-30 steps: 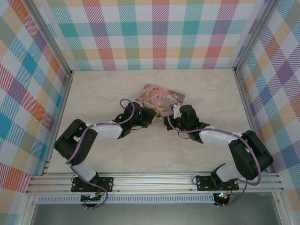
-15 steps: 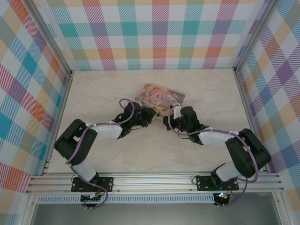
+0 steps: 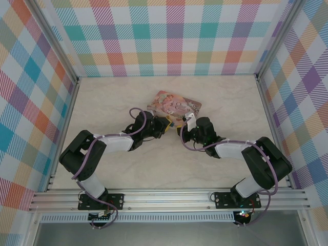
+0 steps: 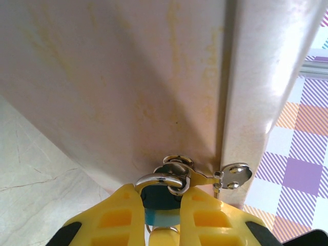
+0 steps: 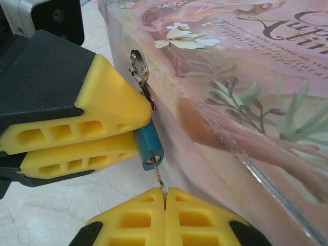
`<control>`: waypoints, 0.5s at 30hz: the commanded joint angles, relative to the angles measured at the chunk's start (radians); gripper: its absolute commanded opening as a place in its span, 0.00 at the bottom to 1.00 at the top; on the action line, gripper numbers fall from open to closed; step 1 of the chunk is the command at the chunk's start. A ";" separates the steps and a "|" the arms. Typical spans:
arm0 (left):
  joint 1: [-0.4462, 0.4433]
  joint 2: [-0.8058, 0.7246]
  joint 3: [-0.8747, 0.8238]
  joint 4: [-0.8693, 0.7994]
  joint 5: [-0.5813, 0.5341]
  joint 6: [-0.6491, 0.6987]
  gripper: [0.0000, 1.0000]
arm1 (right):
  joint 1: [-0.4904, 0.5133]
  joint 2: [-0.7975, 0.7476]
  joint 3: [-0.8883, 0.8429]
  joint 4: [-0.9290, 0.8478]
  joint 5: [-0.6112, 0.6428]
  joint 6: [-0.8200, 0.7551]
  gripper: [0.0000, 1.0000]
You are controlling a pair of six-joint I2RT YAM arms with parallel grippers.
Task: Unlock a padlock with a key
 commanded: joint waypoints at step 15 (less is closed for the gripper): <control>-0.027 -0.005 0.011 0.056 0.065 -0.002 0.04 | 0.026 0.049 0.100 0.098 -0.179 0.121 0.01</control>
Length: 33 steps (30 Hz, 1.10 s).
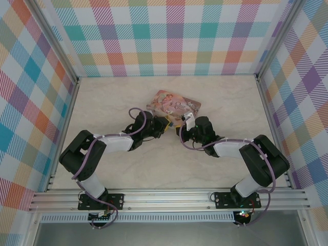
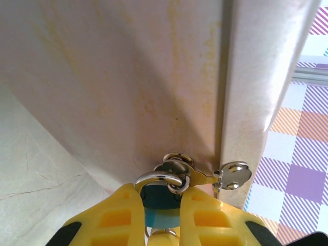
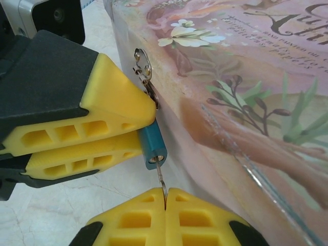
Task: Unlock a padlock with a key
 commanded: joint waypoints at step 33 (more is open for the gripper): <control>-0.028 0.009 0.010 0.018 0.090 0.056 0.04 | 0.003 -0.032 0.133 -0.079 -0.142 0.028 0.00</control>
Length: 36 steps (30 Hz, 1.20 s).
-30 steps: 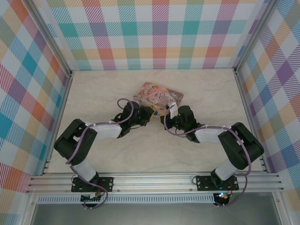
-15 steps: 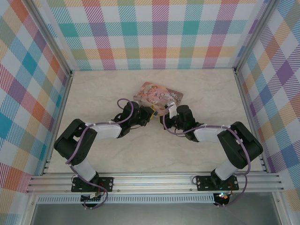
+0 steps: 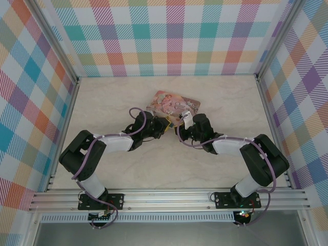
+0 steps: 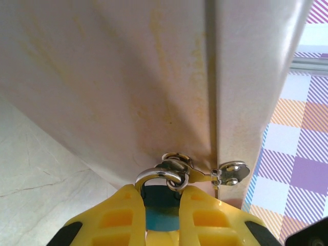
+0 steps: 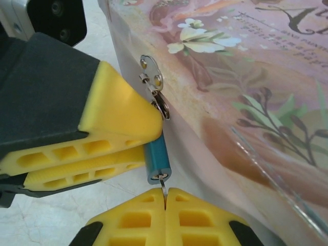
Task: Unlock a padlock with a key
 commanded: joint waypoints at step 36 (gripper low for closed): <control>0.032 -0.141 -0.101 -0.083 -0.010 0.088 0.89 | 0.007 0.101 -0.034 0.133 -0.151 0.387 0.00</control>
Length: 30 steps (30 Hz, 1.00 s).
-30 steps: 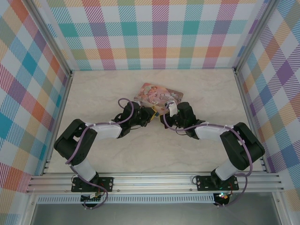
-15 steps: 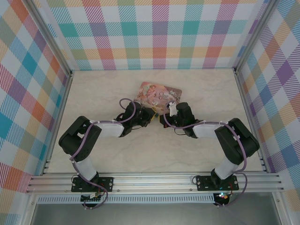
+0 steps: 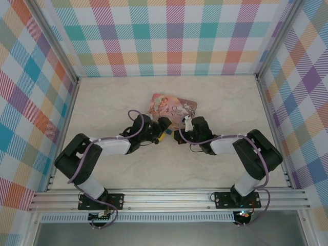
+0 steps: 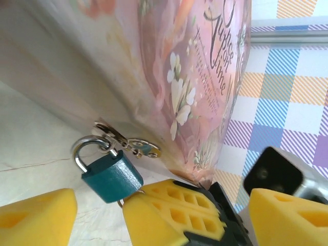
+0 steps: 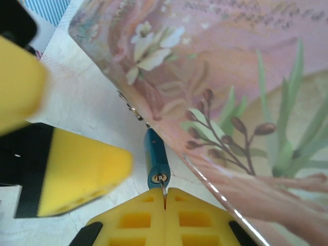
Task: Unlock a padlock with a key
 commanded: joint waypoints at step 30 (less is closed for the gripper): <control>-0.058 -0.092 -0.219 0.167 -0.154 -0.278 0.54 | 0.058 -0.009 0.067 -0.005 -0.098 0.412 0.00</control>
